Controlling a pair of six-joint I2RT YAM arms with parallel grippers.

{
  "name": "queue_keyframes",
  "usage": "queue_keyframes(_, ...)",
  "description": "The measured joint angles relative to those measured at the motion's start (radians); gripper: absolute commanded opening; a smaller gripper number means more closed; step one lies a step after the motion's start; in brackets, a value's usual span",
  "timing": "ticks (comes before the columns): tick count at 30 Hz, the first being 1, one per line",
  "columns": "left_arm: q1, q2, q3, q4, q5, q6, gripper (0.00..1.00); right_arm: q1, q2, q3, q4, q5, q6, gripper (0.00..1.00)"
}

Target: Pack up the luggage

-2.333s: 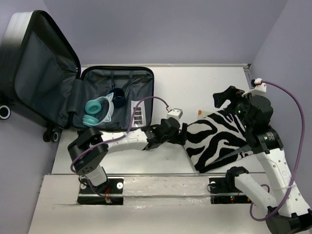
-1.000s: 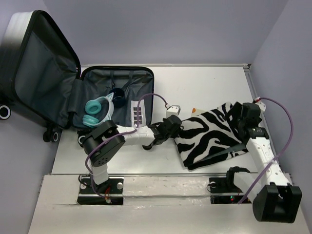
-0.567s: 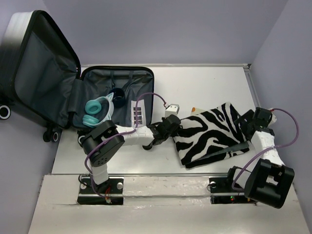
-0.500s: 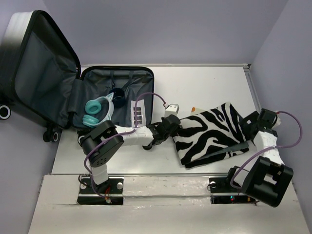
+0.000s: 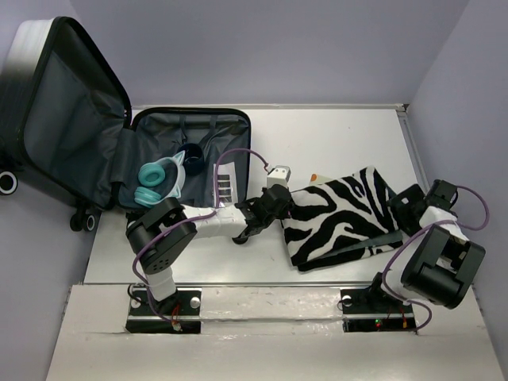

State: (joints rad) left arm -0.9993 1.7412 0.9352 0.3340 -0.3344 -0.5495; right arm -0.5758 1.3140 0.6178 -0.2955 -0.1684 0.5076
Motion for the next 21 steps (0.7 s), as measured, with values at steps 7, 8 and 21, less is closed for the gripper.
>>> queue_keyframes(7, 0.0, 0.0, 0.0, 0.023, 0.016, 0.0, 0.06, 0.0, 0.089, 0.036, 0.097, -0.118, -0.005, 0.88)
queue_keyframes(8, 0.002, 0.0, 0.0, 0.024, 0.017, 0.0, 0.06, 0.0, 0.096, 0.036, 0.108, -0.129, -0.005, 0.86)
queue_keyframes(21, 0.006, 0.0, 0.0, 0.035, 0.029, -0.001, 0.06, 0.01, 0.164, 0.042, 0.134, -0.207, -0.015, 0.45)
